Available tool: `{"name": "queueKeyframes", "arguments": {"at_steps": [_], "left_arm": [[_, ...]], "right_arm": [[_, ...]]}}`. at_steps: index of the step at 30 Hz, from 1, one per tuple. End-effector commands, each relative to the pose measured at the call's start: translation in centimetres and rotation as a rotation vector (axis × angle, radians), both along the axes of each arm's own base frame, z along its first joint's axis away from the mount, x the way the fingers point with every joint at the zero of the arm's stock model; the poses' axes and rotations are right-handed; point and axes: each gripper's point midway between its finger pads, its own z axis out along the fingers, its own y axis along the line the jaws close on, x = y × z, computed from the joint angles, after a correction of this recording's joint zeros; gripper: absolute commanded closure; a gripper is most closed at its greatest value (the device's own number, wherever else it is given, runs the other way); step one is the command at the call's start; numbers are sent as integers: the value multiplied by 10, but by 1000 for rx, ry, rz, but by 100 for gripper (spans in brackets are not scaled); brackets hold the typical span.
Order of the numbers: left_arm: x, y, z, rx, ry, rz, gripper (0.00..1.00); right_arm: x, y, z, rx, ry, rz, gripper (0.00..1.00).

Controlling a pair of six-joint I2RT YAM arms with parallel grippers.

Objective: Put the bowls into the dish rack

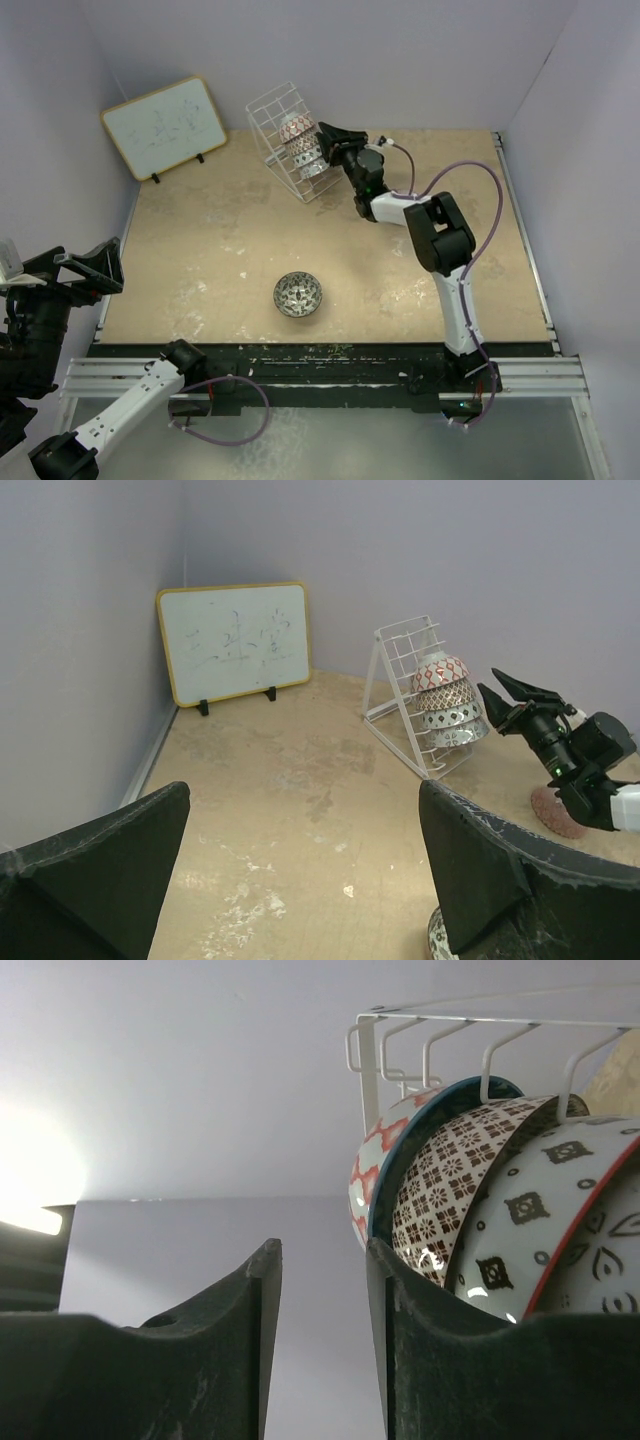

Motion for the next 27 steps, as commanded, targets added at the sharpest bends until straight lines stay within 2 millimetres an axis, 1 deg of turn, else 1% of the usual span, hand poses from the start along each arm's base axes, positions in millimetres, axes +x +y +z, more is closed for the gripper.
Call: {"name": "queueKeyframes", "arguments": {"at_steps": [1,5,8,10,13,14,15,17,19,20,21,22,23,25,27], "left_arm": [[0,-1,8,-7,-24,-12,1],[0,0,10,-10,-26,-7,1],[0,-1,12,-16,-29,-9,1],[2,-3,14,-18,-33,-15,1],[6,-8,15,-22,-33,-27,1],[7,-9,16,-22,-34,-31,1],[8,-11,16,-22,-33,-34,1],[11,-14,17,-23,-35,-45,1],[11,-16,18,-27,-38,-51,1],[12,-16,19,-27,-38,-52,1],[12,-16,19,-27,-38,-51,1],[12,-17,19,-26,-37,-52,1],[13,-17,18,-25,-35,-51,1],[14,-17,17,-22,-30,-48,1],[16,-19,17,-21,-29,-48,1]], "right_arm": [[-19,-14,68,19,-127,-17,56],[-38,-18,81,-37,-136,-3,54],[-58,-10,85,-139,-134,59,51],[-77,0,82,-225,-134,126,50],[-106,16,65,-405,-120,229,48],[-116,21,50,-487,-76,273,47],[-128,27,45,-574,-68,310,45],[-151,34,25,-766,-41,369,38],[-179,41,7,-979,-46,424,31],[-196,44,-2,-1068,-39,456,29],[-213,48,-9,-1145,-51,492,29],[-235,57,-16,-1207,-70,544,28],[-253,61,-22,-1267,-81,584,28],[-285,63,-38,-1402,-85,647,28],[-310,61,-52,-1505,-72,703,29]]}}
